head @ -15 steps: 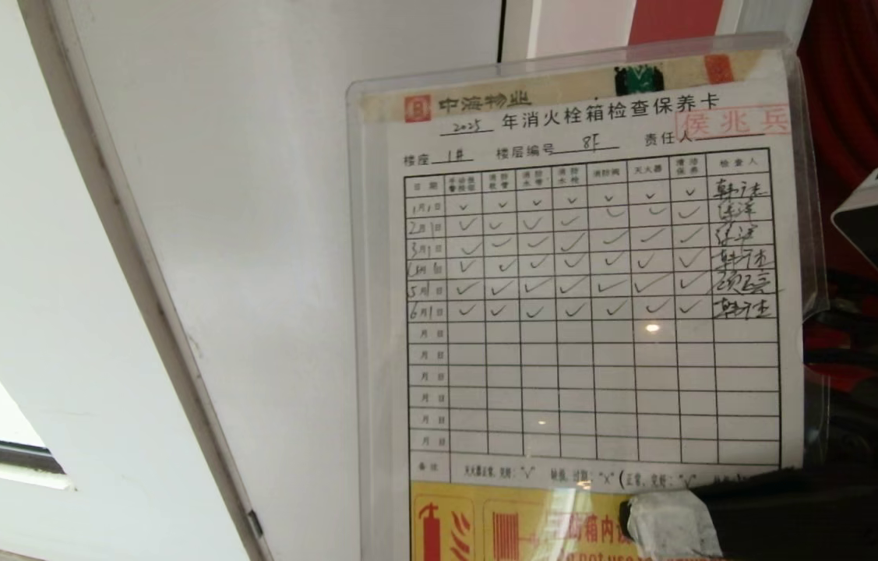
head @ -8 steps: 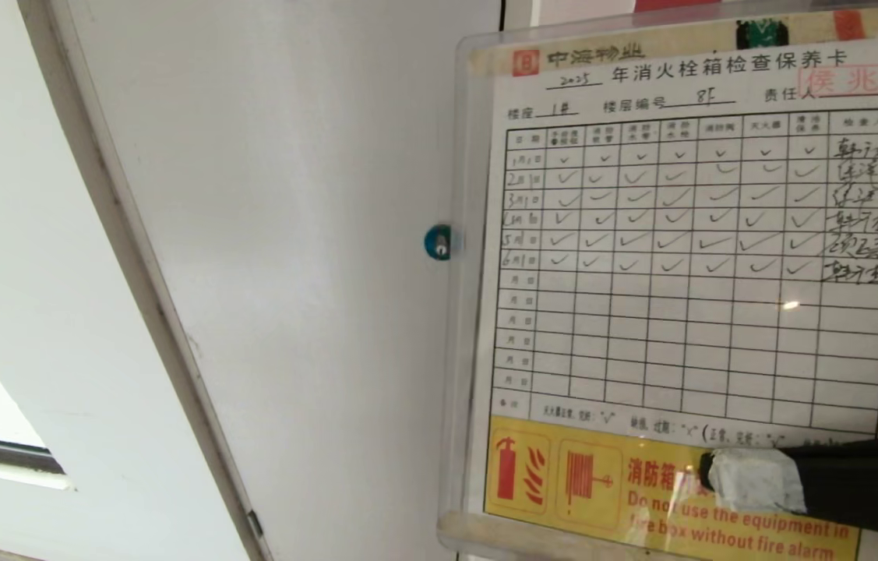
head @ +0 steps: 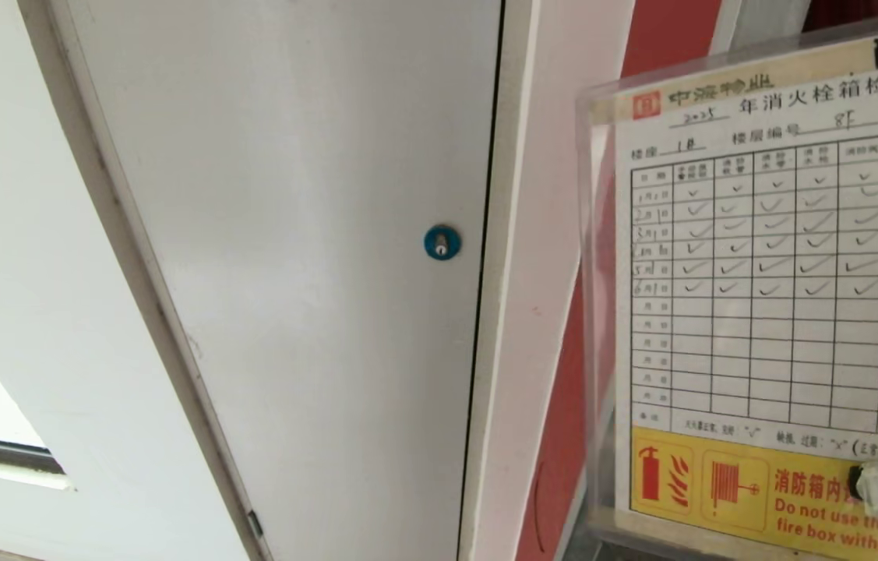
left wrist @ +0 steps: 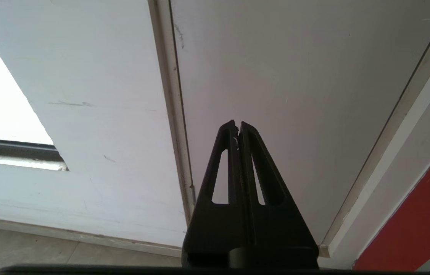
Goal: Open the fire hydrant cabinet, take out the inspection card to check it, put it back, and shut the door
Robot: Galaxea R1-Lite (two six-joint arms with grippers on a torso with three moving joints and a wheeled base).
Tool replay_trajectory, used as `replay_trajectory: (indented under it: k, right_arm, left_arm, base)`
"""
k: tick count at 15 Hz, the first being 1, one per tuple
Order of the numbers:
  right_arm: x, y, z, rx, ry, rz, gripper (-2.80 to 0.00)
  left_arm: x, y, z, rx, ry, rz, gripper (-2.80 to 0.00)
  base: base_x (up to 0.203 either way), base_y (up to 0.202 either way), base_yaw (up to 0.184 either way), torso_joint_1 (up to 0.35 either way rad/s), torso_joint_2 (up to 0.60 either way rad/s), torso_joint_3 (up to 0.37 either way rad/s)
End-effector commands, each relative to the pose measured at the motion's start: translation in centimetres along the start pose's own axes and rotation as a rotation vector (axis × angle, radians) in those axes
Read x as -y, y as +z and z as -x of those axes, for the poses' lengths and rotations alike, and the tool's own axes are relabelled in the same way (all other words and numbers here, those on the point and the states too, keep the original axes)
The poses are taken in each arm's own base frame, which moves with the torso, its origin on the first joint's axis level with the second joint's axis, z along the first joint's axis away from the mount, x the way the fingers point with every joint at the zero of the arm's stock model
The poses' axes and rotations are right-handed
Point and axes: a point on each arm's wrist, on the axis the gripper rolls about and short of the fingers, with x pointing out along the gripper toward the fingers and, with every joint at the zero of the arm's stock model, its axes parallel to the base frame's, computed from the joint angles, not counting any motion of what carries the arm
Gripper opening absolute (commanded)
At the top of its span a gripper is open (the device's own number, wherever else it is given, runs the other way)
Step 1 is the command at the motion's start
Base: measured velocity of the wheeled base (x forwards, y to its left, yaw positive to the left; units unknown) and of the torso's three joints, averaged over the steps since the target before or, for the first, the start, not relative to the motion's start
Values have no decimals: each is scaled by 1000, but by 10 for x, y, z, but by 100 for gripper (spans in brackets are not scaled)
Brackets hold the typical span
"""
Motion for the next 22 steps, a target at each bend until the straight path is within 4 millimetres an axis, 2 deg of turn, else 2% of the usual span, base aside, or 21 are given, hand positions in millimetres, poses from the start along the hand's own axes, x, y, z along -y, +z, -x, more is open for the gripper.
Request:
replay_trajectory:
  k: [1,4,10,12,16,22]
  right_arm:
    - [-2,-2,16,-56,-104,6,-280]
    - [-4,-3,32,-124,-253,67,-280]
    - [5,-14,39,-220,-604,206,-280]
    - [8,-18,43,-270,-732,301,-280]
    - [7,-21,61,-331,-872,523,-280]
    - [13,-15,69,-562,-1110,707,-280]
  left_arm:
    - [0,-2,-1,-7,2,0,-280]
    - [0,-2,0,-6,1,0,-280]
    - [0,-2,-1,-7,2,0,-280]
    - [0,-2,-1,-7,2,0,-280]
    - [0,-2,0,-6,2,0,-280]
    - [0,-2,-1,-7,1,0,-280]
  base:
    - [0,0,0,0,0,0]
    - [0,0,0,0,0,0]
    - [0,0,0,0,0,0]
    - [0,0,0,0,0,0]
    - [0,0,0,0,0,0]
    - [0,0,0,0,0,0]
